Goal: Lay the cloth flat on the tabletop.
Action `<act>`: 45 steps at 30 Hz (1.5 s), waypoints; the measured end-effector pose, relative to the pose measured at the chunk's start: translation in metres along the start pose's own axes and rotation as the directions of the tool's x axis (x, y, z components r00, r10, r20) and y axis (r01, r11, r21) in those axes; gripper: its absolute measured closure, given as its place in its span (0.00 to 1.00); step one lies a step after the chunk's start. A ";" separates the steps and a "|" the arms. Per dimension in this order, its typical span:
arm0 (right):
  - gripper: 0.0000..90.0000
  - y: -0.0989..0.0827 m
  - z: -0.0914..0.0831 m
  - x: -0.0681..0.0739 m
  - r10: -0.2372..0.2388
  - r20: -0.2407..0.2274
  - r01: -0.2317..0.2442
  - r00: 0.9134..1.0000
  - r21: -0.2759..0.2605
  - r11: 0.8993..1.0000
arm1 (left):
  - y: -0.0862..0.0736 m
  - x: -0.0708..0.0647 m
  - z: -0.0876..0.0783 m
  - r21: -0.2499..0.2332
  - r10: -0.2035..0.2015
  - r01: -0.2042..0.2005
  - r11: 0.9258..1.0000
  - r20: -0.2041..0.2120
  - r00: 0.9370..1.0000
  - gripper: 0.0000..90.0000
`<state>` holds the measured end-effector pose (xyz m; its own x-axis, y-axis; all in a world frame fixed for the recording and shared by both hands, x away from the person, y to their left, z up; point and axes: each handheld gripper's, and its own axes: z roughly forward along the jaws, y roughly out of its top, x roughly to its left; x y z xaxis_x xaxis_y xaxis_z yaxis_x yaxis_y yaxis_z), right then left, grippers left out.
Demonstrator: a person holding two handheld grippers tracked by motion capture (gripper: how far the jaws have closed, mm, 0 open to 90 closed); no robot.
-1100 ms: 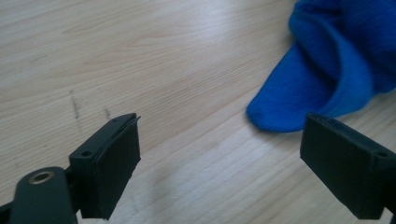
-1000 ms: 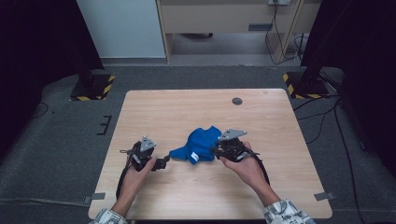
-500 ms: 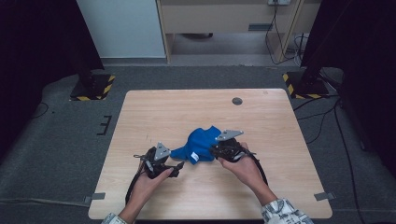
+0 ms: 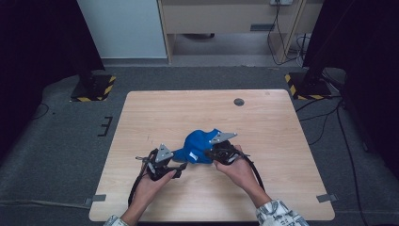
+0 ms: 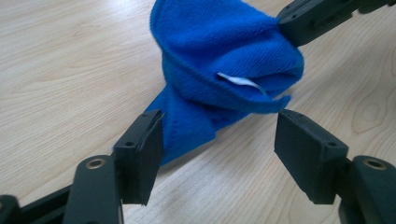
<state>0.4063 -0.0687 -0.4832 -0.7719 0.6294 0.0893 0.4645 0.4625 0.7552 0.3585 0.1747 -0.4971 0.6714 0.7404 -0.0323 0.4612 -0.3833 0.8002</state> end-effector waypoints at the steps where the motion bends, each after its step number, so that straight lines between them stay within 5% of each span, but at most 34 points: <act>1: 0.99 0.000 0.001 0.001 -0.002 -0.003 0.002 1.000 -0.001 1.000 | 0.000 -0.001 0.001 0.002 0.001 -0.001 1.000 0.001 1.000 0.37; 15: 0.98 0.003 0.007 0.013 0.006 -0.039 -0.007 0.999 -0.021 1.000 | 0.001 -0.001 0.014 -0.009 -0.062 0.062 0.998 -0.007 0.998 0.26; 17: 0.98 0.003 0.008 0.014 0.004 -0.038 -0.005 0.999 -0.026 1.000 | 0.001 0.000 0.018 -0.004 -0.083 0.083 0.997 -0.017 0.996 0.31; 23: 0.98 0.003 0.006 0.013 -0.009 -0.020 0.008 1.000 -0.025 1.000 | 0.000 0.001 0.020 0.005 -0.062 0.062 0.998 -0.047 0.997 0.55; 31: 0.98 0.001 0.004 0.010 -0.009 0.000 0.009 1.000 -0.015 1.000 | 0.000 0.008 0.014 -0.003 -0.058 0.058 0.998 -0.014 0.998 0.89; 40: 0.97 -0.007 0.002 0.003 0.000 0.021 0.000 1.000 0.004 1.000 | 0.000 0.010 0.010 0.010 -0.054 0.054 0.999 -0.005 0.999 0.95; 45: 0.70 -0.005 -0.004 -0.001 0.005 0.031 -0.005 0.999 -0.026 1.000 | -0.002 0.013 0.011 0.010 -0.073 0.073 0.997 -0.002 0.997 0.94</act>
<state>0.4030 -0.0747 -0.4846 -0.7554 0.6511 0.0730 0.4564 0.4430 0.7716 0.3731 0.1790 -0.5056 0.6348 0.7674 -0.0898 0.5148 -0.3335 0.7898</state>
